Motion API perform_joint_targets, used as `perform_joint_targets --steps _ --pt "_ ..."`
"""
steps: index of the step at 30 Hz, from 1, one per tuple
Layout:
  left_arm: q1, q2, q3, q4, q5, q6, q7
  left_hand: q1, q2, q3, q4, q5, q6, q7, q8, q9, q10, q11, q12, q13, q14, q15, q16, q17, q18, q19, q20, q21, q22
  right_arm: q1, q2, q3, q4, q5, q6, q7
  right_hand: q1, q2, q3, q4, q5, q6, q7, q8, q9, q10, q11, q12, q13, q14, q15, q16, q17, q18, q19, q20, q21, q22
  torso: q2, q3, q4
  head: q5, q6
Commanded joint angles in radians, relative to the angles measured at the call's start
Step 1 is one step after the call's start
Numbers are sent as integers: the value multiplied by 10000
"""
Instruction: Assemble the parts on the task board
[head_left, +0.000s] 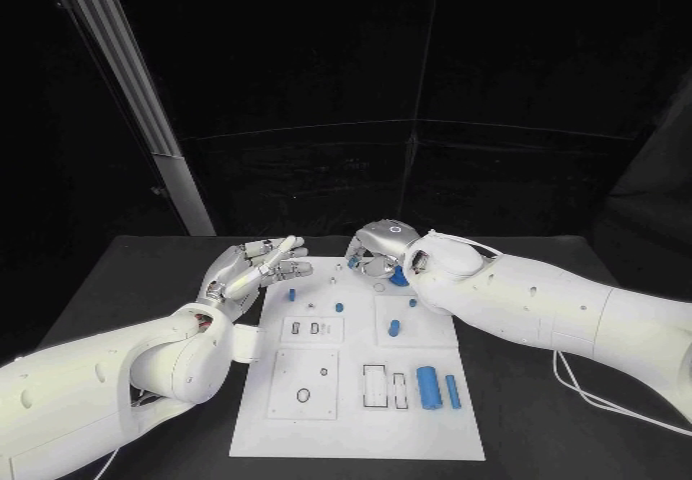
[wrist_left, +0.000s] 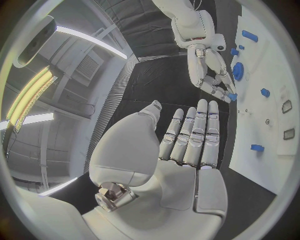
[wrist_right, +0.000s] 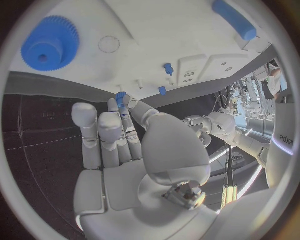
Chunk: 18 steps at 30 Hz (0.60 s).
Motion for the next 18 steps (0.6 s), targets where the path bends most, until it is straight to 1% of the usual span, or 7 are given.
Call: perform_joint_targets --steps 1,4,7,8,14,16,18 --pt "22 14 7 31 -21 171 37 -19 116 -4 -65 -7 3 466 -58 -13 -22 61 -33 -13 -53 -2 -29 -16 42 8 44 -36 -8 30 217 12 -254 96 -344 135 -11 -111 66 25 -38 55 33 60 5 30 36 -45 9 -21 -20 64 18 -206 -43 -37 46 19 40 -4 32 -12 -1" --pt "29 21 7 38 -21 172 33 -18 119 -3 -68 -7 1 467 -61 -13 -25 61 -37 -13 -56 -1 -34 -18 42 6 45 -40 -11 30 389 12 -474 101 -257 113 -45 -145 78 57 -48 47 35 55 3 19 41 -51 7 -21 -16 79 29 -209 -43 -33 63 38 62 -5 65 -33 4" --pt "51 -6 7 69 -21 163 33 -18 119 -3 -68 -7 1 467 -61 -13 -25 61 -37 -13 -56 -1 -34 -18 42 6 45 -40 -11 31 479 12 -598 64 -221 67 -64 -169 86 74 -55 40 36 51 1 11 43 -54 6 -23 -14 84 29 -209 -48 -30 69 40 86 -23 71 -14 32" --pt "57 -10 7 73 -21 161 35 -18 119 -3 -68 -7 1 467 -61 -13 -25 61 -37 -13 -56 -1 -34 -18 42 6 45 -40 -11 31 507 12 -641 50 -197 53 -72 -184 91 82 -57 35 37 49 0 7 44 -56 5 -23 -13 91 35 -210 -48 -28 75 47 88 -23 65 -9 30" --pt "89 -9 7 83 -21 153 32 -12 121 -3 -80 -7 -5 468 -70 -14 -34 64 -46 -15 -63 2 -47 -21 42 2 47 -49 -19 32 667 12 -867 13 -26 26 -94 -221 101 104 -66 23 39 44 -3 -3 46 -58 4 -28 -10 93 27 -208 -60 -25 78 40 119 -35 97 -7 10" --pt "110 -15 7 103 -21 150 33 -12 121 -3 -80 -7 -5 468 -70 -14 -34 64 -46 -15 -63 2 -47 -21 42 2 47 -49 -19 32 721 12 -909 9 18 29 -94 -221 101 104 -66 23 39 44 -3 -3 46 -58 4 -28 -10 93 27 -208 -60 -25 78 40 136 -41 90 7 14" --pt "122 -7 7 108 -21 150 35 -12 121 -3 -80 -7 -5 468 -70 -14 -34 64 -46 -15 -63 2 -47 -21 42 2 47 -49 -19 33 776 11 -951 -2 65 23 -94 -221 101 104 -66 23 39 44 -3 -3 46 -58 4 -28 -10 93 27 -208 -60 -25 78 40 137 -42 87 27 -22"
